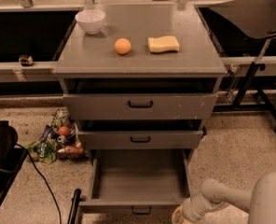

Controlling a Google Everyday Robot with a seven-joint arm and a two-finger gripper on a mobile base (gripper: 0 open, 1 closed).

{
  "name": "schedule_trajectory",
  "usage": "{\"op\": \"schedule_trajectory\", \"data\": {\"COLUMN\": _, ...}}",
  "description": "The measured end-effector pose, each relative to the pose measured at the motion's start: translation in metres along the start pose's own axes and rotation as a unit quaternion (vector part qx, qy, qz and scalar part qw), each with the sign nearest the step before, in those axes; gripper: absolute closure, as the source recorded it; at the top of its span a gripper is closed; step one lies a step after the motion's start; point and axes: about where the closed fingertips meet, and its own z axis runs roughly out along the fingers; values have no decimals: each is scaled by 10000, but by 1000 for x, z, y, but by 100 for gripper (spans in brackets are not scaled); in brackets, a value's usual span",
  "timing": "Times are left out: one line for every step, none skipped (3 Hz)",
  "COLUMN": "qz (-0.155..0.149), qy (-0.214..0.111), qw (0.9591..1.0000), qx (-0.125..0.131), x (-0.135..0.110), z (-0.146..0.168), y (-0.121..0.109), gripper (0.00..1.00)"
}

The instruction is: Close bottom drawer

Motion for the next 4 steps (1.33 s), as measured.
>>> {"op": "schedule_trajectory", "data": {"qz": -68, "qy": 45, "qw": 9999, "qx": 133, "x": 17, "z": 10, "y": -4, "gripper": 100}}
{"op": "schedule_trajectory", "data": {"qz": -58, "qy": 130, "qw": 9994, "qx": 323, "x": 28, "z": 9, "y": -14, "gripper": 82}}
{"op": "schedule_trajectory", "data": {"qz": 35, "qy": 183, "qw": 9988, "qx": 464, "x": 40, "z": 4, "y": -28, "gripper": 58}}
{"op": "schedule_trajectory", "data": {"qz": 55, "qy": 192, "qw": 9986, "qx": 484, "x": 41, "z": 3, "y": -29, "gripper": 36}}
